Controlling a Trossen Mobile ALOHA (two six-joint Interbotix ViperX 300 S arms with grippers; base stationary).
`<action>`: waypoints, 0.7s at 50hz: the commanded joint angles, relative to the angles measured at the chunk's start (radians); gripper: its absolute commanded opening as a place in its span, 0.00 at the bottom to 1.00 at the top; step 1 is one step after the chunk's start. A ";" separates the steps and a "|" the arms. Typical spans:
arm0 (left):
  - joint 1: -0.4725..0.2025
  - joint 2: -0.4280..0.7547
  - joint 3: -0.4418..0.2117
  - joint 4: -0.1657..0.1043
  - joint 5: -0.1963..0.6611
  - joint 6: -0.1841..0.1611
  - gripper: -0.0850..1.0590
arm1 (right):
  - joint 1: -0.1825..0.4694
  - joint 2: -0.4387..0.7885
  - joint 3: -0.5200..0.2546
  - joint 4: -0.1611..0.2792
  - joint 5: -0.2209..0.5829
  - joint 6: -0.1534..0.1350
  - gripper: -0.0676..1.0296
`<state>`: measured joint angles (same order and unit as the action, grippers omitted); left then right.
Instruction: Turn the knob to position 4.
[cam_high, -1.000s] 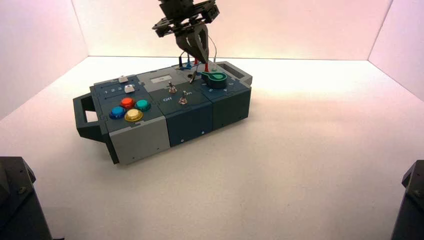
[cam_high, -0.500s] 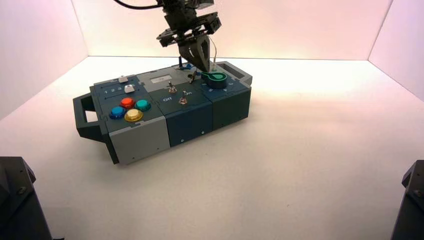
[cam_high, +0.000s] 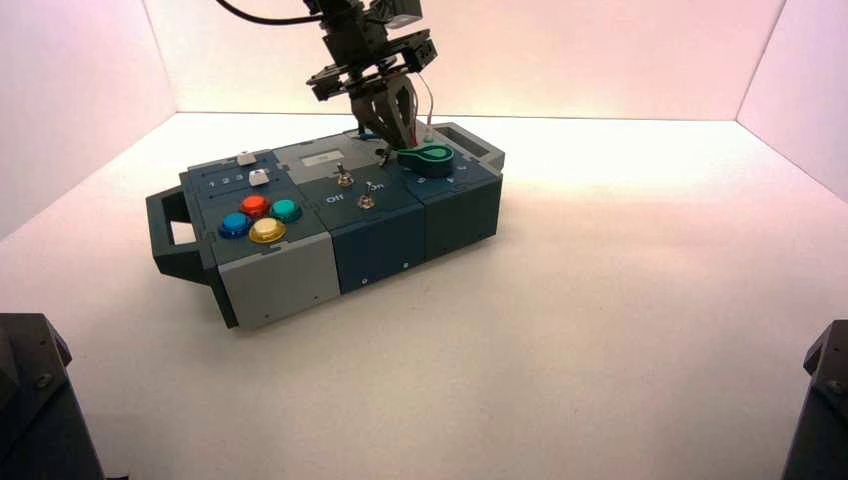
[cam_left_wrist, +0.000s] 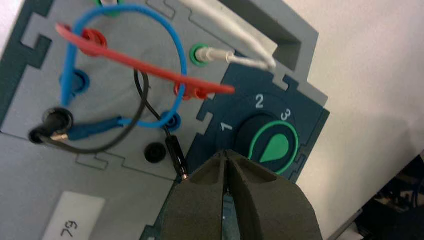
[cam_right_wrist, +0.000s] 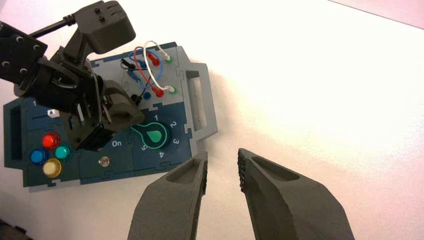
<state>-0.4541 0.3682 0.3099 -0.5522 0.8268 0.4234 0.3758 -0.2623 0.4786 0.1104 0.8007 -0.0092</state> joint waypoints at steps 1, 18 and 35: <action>0.003 -0.038 -0.002 0.000 0.011 -0.008 0.05 | -0.003 -0.029 -0.020 0.002 -0.005 0.006 0.38; -0.018 -0.055 0.023 -0.002 0.009 -0.008 0.05 | -0.012 -0.028 -0.026 -0.005 0.012 0.005 0.38; -0.044 -0.060 0.025 -0.006 0.017 -0.008 0.05 | -0.035 -0.029 -0.051 -0.005 0.064 0.005 0.38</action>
<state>-0.4863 0.3620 0.3421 -0.5522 0.8391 0.4172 0.3467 -0.2684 0.4648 0.1058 0.8621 -0.0092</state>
